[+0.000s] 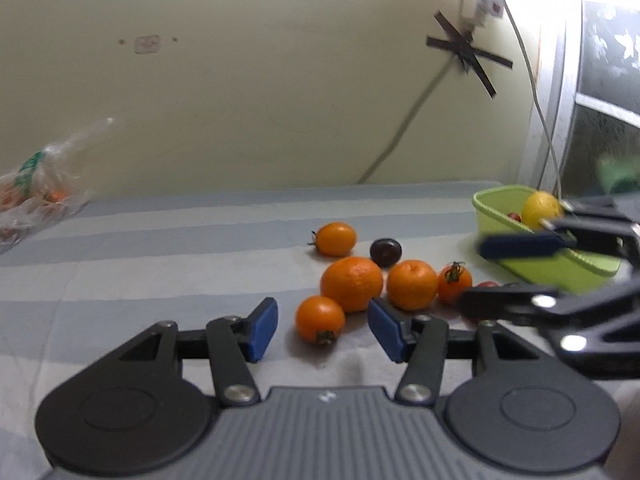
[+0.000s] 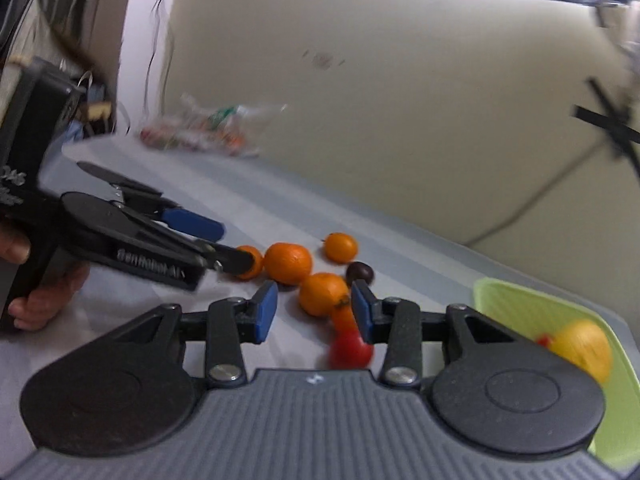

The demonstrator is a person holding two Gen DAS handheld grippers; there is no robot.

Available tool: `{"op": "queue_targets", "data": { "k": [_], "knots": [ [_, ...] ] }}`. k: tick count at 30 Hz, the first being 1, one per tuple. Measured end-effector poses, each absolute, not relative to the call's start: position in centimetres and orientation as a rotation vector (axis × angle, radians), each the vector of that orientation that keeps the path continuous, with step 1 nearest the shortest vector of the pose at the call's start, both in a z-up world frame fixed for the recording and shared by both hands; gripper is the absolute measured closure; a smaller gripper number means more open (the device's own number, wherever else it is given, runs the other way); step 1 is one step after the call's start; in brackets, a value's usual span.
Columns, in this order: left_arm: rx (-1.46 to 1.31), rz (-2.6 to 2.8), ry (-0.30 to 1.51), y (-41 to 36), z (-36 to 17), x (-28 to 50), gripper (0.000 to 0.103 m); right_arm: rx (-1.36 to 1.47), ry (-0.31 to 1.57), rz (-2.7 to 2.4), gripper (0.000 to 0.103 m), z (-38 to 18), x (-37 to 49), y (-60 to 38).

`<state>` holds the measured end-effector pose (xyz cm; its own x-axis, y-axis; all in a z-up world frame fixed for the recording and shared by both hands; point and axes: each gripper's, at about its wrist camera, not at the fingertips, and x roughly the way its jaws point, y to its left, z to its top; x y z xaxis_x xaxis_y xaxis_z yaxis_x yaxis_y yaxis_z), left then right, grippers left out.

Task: Organize fruits
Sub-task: 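Move both tools back to the fruit pile, then grasp a small orange tomato with the left tool while the right tool grasps a mandarin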

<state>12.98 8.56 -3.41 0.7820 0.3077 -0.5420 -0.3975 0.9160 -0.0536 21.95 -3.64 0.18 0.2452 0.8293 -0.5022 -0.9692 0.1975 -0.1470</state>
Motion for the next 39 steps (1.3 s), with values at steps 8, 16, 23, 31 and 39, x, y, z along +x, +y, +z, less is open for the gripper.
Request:
{"op": "queue_targets", "data": {
  "k": [8,16,23,31,39],
  "knots": [
    [-0.273,0.341,0.596,10.3,-4.1,12.9,0.074,-0.646,0.473,1.316,0.052,-1.1,25.3,1.2],
    [-0.285,0.302,0.535,8.5,-3.4,9.1,0.074,-0.546,0.305,1.311,0.065,1.3,21.5,-2.8],
    [-0.307,0.14,0.532,4.4,-3.1,6.1,0.074,-0.404,0.383,1.296,0.065,0.0,19.0,-9.4],
    [-0.275,0.133,0.589,1.8,-3.9,6.3,0.073,-0.312,0.487,1.238,0.064,-2.2,18.9,-13.1],
    [-0.203,0.193,0.603,0.2,-4.1,6.9,0.058,-0.295,0.506,1.234,0.062,-2.8,18.5,-13.6]
  ]
}}
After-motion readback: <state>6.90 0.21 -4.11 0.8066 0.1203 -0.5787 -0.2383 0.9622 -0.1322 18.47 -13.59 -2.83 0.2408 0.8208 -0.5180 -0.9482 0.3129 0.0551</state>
